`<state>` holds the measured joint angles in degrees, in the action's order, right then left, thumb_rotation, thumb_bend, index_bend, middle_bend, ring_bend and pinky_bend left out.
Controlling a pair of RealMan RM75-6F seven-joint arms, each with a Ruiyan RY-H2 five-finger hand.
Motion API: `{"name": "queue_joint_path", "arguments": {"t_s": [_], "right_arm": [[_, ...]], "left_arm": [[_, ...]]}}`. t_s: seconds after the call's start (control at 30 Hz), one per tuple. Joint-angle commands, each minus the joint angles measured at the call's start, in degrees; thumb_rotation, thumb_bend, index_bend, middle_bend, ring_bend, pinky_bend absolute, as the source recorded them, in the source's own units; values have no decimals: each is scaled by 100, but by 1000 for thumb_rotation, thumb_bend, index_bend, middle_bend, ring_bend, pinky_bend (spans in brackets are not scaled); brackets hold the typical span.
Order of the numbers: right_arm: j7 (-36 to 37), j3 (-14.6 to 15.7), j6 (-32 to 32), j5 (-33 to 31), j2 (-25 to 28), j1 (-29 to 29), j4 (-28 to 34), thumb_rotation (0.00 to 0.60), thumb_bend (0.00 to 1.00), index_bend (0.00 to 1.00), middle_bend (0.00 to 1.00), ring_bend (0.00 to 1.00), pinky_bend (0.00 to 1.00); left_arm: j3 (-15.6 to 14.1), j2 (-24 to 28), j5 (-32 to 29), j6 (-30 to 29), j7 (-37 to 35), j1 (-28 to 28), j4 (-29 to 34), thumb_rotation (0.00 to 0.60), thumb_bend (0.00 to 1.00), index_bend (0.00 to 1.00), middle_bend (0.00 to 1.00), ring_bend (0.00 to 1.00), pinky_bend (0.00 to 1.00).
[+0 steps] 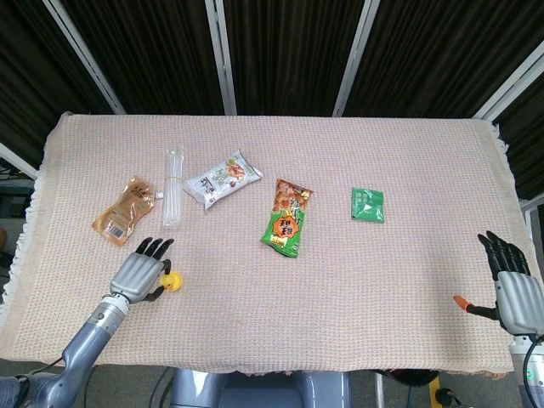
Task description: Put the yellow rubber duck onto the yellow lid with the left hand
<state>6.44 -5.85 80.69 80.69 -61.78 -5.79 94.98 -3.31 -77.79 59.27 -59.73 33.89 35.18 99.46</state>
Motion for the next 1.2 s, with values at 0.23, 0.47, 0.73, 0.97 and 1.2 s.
{"name": "queue_joint_path", "arguments": {"t_s": [0.23, 0.47, 0.73, 0.97, 1.2], "right_arm": [[2, 4, -2, 11, -4, -2, -3, 600, 16, 0, 0, 0, 0], [14, 2, 13, 23, -4, 1, -2, 600, 16, 0, 0, 0, 0], [28, -5, 21, 21, -2, 3, -10, 600, 16, 0, 0, 0, 0], [34, -9, 30, 25, -7, 4, -22, 600, 16, 0, 0, 0, 0], [7, 4, -13, -1, 5, 0, -22, 600, 16, 0, 0, 0, 0]], "left_arm": [[44, -33, -123, 26, 67, 1, -72, 600, 411, 464, 0, 0, 0], [90, -160, -194, 77, 81, 20, -149, 600, 410, 458, 0, 0, 0], [104, -187, -239, 111, 178, 59, -142, 600, 319, 337, 0, 0, 0], [110, -80, -259, 87, 188, 53, -60, 600, 283, 226, 0, 0, 0], [223, 263, 9, -458, -278, -250, 398, 600, 284, 189, 0, 0, 0]]}}
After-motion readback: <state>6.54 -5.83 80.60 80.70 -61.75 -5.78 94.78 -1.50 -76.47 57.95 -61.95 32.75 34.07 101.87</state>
